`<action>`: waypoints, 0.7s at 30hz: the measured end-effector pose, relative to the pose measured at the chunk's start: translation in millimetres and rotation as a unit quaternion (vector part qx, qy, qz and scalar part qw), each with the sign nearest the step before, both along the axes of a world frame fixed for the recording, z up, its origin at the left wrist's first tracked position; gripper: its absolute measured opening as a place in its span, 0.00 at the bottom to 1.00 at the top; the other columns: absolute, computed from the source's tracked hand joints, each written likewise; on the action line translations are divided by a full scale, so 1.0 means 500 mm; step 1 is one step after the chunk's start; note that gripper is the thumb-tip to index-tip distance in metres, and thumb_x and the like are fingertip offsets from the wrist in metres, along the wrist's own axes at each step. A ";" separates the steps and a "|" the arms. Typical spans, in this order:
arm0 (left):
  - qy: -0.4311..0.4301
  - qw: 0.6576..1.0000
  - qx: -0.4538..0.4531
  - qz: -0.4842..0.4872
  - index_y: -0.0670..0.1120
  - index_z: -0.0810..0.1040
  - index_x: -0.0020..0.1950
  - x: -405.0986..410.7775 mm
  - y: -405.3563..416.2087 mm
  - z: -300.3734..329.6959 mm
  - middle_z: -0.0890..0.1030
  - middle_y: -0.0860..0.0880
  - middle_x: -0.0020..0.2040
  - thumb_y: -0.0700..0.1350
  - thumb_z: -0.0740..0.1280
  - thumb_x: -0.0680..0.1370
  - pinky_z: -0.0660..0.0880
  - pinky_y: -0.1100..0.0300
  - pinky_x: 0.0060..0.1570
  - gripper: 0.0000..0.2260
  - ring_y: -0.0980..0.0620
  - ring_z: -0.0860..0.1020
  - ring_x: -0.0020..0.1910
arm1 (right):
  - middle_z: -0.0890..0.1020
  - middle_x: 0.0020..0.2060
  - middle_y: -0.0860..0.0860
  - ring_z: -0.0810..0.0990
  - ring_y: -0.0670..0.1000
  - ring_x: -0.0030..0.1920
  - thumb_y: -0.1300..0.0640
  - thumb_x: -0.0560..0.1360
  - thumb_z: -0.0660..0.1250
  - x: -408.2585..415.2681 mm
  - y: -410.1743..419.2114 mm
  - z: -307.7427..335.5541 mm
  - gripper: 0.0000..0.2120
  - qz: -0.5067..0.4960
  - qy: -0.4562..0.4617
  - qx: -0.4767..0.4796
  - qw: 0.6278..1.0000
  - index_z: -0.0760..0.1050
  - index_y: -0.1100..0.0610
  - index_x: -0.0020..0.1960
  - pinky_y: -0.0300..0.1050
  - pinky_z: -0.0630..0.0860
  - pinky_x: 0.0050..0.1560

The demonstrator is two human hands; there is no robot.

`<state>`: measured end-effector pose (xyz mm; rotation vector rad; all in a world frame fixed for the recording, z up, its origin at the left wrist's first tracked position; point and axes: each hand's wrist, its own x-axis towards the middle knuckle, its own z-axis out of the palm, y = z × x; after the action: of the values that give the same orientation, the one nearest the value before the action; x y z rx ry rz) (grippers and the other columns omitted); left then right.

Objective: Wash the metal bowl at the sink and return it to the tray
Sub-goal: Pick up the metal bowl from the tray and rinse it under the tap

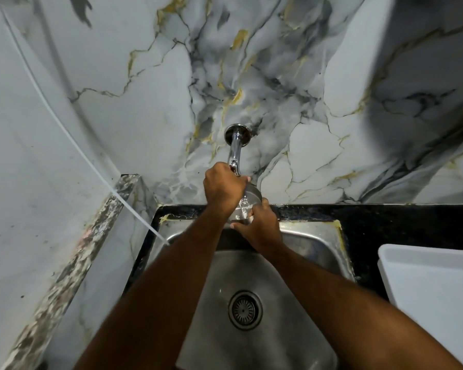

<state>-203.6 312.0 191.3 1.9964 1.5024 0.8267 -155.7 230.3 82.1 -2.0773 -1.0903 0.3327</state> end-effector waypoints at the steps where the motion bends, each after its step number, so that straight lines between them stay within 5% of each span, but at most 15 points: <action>1: 0.004 1.000 0.001 0.005 0.42 0.82 0.45 0.005 -0.006 0.000 0.84 0.47 0.38 0.48 0.80 0.68 0.83 0.54 0.37 0.13 0.49 0.83 0.35 | 0.74 0.67 0.57 0.79 0.55 0.60 0.47 0.65 0.81 -0.004 0.000 -0.001 0.38 0.004 0.003 0.003 1.000 0.71 0.58 0.69 0.52 0.80 0.59; 6: -0.032 0.999 -0.013 0.030 0.41 0.81 0.46 0.027 -0.029 -0.023 0.84 0.44 0.41 0.43 0.76 0.72 0.83 0.52 0.38 0.08 0.46 0.83 0.38 | 0.74 0.67 0.59 0.79 0.57 0.61 0.47 0.67 0.79 -0.010 0.000 -0.008 0.38 0.011 0.023 0.015 1.000 0.69 0.59 0.71 0.55 0.81 0.58; 9: -0.098 0.992 -0.065 -0.046 0.43 0.80 0.42 -0.006 0.006 -0.043 0.84 0.45 0.37 0.41 0.75 0.71 0.83 0.53 0.34 0.05 0.47 0.84 0.35 | 0.75 0.67 0.58 0.79 0.55 0.61 0.45 0.64 0.81 -0.003 -0.002 -0.011 0.38 0.005 0.009 0.012 1.000 0.72 0.59 0.67 0.52 0.80 0.59; 14: -0.240 0.893 -0.288 -0.248 0.38 0.78 0.59 -0.067 0.087 -0.038 0.86 0.40 0.53 0.29 0.71 0.74 0.81 0.52 0.52 0.15 0.46 0.85 0.52 | 0.76 0.67 0.58 0.79 0.56 0.60 0.43 0.60 0.82 0.020 -0.006 -0.024 0.33 0.009 0.008 -0.031 0.999 0.77 0.57 0.59 0.49 0.78 0.57; 21: -0.236 0.850 -0.345 -0.321 0.33 0.72 0.68 -0.076 0.121 -0.042 0.81 0.37 0.61 0.27 0.68 0.75 0.79 0.54 0.59 0.21 0.44 0.81 0.60 | 0.76 0.66 0.55 0.79 0.55 0.60 0.43 0.59 0.83 0.026 -0.047 -0.051 0.35 0.014 0.019 -0.040 0.999 0.78 0.58 0.60 0.41 0.74 0.56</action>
<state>-241.5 372.5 170.4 1.4333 0.6238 0.3580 -142.7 206.6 56.6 -2.1186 -1.0995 0.4334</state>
